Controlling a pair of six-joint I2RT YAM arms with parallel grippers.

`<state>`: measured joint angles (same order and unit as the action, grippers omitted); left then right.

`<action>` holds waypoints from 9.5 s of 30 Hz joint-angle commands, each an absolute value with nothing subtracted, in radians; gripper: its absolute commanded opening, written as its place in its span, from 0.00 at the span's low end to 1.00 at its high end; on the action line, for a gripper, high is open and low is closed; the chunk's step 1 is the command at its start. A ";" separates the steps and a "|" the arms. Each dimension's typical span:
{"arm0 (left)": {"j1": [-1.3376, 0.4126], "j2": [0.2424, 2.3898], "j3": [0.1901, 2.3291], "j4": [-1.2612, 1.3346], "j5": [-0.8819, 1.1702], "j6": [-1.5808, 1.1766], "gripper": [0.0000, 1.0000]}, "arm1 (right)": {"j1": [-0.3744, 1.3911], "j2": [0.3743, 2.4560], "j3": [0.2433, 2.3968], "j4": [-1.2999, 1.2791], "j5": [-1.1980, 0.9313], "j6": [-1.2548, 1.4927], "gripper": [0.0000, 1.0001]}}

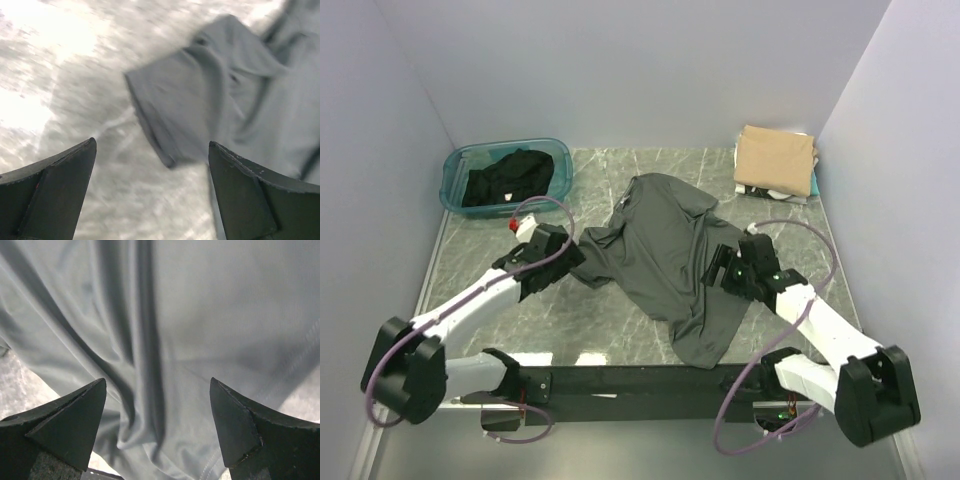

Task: Fold and stack the t-shirts
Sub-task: Flatten the tshirt out, then fold the tshirt

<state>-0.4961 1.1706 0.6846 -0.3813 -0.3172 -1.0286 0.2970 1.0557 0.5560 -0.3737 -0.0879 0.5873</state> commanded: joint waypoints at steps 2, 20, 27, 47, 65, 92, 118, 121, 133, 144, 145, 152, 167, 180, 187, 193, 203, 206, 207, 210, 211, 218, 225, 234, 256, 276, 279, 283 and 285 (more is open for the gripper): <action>-0.394 1.247 0.704 -0.308 -0.221 -0.962 1.00 | 0.301 0.963 0.500 -0.388 -0.075 0.634 0.90; -0.333 1.591 0.807 -0.215 -0.123 -0.877 0.47 | 0.302 0.951 0.480 -0.382 -0.055 0.629 0.90; -0.333 1.594 0.778 -0.167 -0.074 -0.854 0.01 | 0.301 1.003 0.502 -0.377 -0.015 0.632 0.90; -0.336 0.895 0.376 -0.417 -0.249 -1.063 0.01 | 0.291 1.781 1.032 -0.376 0.037 0.548 0.90; -0.373 0.799 0.365 -0.304 -0.106 -1.071 0.01 | 0.291 1.843 1.451 -0.557 0.132 0.428 0.89; -0.374 0.778 0.380 -0.293 -0.117 -1.002 0.01 | 0.192 1.325 0.627 -0.459 0.077 0.658 0.15; -0.374 0.788 0.397 -0.310 -0.140 -0.997 0.01 | 0.272 1.181 0.865 -0.829 0.333 0.678 0.63; -0.374 0.802 0.402 -0.313 -0.137 -0.996 0.01 | 0.270 1.103 0.763 -0.816 0.319 0.710 0.64; -0.374 0.798 0.397 -0.304 -0.124 -0.999 0.01 | 0.193 0.953 0.493 -0.706 0.202 0.844 0.62; -0.374 0.799 0.400 -0.314 -0.135 -0.997 0.01 | 0.164 1.048 0.462 -0.598 0.189 0.819 0.46; -0.374 0.796 0.399 -0.314 -0.135 -0.997 0.01 | 0.166 1.052 0.466 -0.594 0.192 0.818 0.45; -0.374 0.782 0.405 -0.319 -0.152 -1.000 0.01 | 0.164 1.059 0.462 -0.577 0.167 0.810 0.27; -0.376 0.693 0.823 -0.371 -0.278 -0.965 0.01 | 0.166 0.729 0.954 -0.810 0.278 0.681 0.00; -0.377 0.611 1.373 -0.345 -0.290 -0.790 0.01 | 0.166 0.634 1.515 -0.948 0.261 0.572 0.00; -0.368 0.611 1.581 -0.337 -0.129 -0.707 0.01 | 0.166 0.585 1.712 -1.043 0.158 0.543 0.00; -0.344 0.598 1.635 -0.354 -0.107 -0.696 0.01 | 0.164 0.549 1.746 -1.071 0.117 0.537 0.00; -0.339 0.692 1.363 -0.255 -0.198 -0.692 0.01 | 0.163 0.590 1.461 -0.934 0.175 0.564 0.00; -0.339 0.789 1.249 -0.219 -0.270 -0.664 0.01 | 0.166 0.658 1.332 -0.833 0.222 0.574 0.00; -0.339 0.823 1.223 -0.204 -0.291 -0.657 0.01 | 0.166 0.679 1.297 -0.807 0.235 0.577 0.00; -0.339 0.994 1.163 -0.131 -0.313 -0.605 0.01 | 0.161 0.812 1.183 -0.703 0.313 0.592 0.00; -0.337 1.041 1.151 -0.106 -0.305 -0.591 0.01 | 0.158 0.848 1.161 -0.678 0.333 0.592 0.00; -0.337 1.546 1.287 0.034 -0.210 -0.538 0.01 | 0.052 1.188 1.075 -0.378 0.175 0.511 0.00; -0.337 1.928 1.595 -0.037 -0.180 -0.515 0.01 | -0.028 1.579 1.247 -0.348 0.117 0.454 0.00; -0.337 2.072 1.717 -0.051 -0.179 -0.520 0.01 | -0.075 1.798 1.400 -0.348 0.066 0.433 0.00; -0.482 1.591 1.178 -0.227 -0.436 -0.845 0.01 | -0.084 1.652 1.272 -0.411 0.014 0.410 0.00; -0.669 1.309 0.899 -0.439 -0.569 -1.218 0.01 | -0.084 1.511 1.155 -0.448 0.026 0.396 0.00; -0.696 1.286 0.876 -0.501 -0.591 -1.287 0.01 | -0.084 1.513 1.152 -0.446 0.022 0.394 0.00; -0.732 1.266 0.832 -0.508 -0.588 -1.327 0.01 | -0.084 1.508 1.137 -0.446 0.025 0.396 0.00; -0.741 1.264 0.807 -0.505 -0.583 -1.338 0.01 | -0.084 1.496 1.124 -0.448 0.026 0.399 0.00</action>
